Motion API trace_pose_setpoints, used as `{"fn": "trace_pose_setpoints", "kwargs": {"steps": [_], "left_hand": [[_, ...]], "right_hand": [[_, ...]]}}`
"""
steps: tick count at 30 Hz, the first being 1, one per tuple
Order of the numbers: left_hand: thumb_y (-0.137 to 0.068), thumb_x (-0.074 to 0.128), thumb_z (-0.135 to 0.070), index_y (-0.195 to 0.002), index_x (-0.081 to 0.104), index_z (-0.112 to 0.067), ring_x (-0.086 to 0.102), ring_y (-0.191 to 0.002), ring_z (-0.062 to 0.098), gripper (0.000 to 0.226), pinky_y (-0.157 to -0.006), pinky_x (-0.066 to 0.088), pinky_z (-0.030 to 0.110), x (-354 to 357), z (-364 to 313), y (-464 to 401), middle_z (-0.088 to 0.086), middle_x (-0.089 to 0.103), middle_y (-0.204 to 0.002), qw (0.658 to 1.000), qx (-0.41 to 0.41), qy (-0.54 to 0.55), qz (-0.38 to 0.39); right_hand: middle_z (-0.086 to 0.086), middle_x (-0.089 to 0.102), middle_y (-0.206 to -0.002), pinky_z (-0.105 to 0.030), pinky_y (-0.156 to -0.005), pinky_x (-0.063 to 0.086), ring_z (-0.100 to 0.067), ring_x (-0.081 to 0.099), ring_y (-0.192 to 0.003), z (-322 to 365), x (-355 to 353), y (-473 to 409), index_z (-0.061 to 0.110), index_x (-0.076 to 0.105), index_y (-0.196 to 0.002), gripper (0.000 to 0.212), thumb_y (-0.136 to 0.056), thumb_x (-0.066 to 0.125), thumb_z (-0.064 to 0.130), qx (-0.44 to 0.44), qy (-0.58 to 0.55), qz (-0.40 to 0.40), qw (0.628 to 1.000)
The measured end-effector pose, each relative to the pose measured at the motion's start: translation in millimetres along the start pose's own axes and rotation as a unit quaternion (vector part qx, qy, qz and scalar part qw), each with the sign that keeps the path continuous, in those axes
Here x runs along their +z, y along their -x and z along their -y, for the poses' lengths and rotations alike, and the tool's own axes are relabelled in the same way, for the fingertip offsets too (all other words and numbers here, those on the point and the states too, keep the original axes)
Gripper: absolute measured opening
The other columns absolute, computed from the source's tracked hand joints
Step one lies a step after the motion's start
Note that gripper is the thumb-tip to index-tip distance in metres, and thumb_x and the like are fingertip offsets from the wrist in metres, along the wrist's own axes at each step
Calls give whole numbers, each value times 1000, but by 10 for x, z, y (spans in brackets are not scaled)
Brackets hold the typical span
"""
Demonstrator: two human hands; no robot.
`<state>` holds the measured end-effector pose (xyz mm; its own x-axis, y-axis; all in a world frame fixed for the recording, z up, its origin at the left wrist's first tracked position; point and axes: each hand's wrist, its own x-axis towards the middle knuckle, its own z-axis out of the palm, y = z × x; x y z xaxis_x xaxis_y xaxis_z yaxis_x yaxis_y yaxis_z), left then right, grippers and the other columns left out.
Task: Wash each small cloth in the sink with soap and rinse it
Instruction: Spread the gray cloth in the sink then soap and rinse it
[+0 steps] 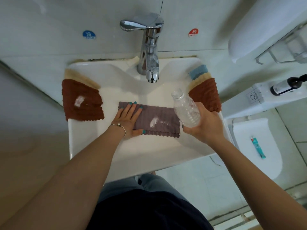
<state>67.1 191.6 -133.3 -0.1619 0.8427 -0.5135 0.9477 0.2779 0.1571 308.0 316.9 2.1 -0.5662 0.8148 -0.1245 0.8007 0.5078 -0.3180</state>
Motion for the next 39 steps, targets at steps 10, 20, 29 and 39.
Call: {"fn": "trace_pose_setpoints", "kwargs": {"steps": [10,20,29,39], "left_hand": [[-88,33,-75,-149,-26,-27,-29,-144,18,97,-117,-14,37,-17,-19,19,0,-32,-156,1000,-7,-9,-9],[-88,32,-74,-149,-25,-26,-29,-144,17,97,-115,-16,37,-7,-25,25,0,-31,-157,1000,-8,-13,-16],[-89,32,-74,-149,-25,-25,-28,-144,19,96,-115,-16,38,-13,-28,35,1,-29,-158,1000,-5,-21,-23],[-88,30,-75,-149,-24,-25,-28,-144,19,96,-116,-15,39,15,-20,39,1,-29,-158,999,0,-17,-41]], "right_hand": [[11,65,-102,-34,-88,32,-22,60,-94,-178,-225,78,29,46,-123,72,-61,79,48,-48,108,43,992],[15,59,-90,-32,-82,30,-17,51,-79,-188,-342,55,35,43,-116,69,-59,78,50,-67,161,73,982],[12,64,-94,-33,-80,28,-21,58,-86,-199,-364,92,33,44,-119,70,-59,77,47,-68,185,91,976],[12,63,-88,-34,-81,29,-20,57,-81,-226,-366,88,35,42,-113,67,-57,77,48,-59,195,102,974]]}}
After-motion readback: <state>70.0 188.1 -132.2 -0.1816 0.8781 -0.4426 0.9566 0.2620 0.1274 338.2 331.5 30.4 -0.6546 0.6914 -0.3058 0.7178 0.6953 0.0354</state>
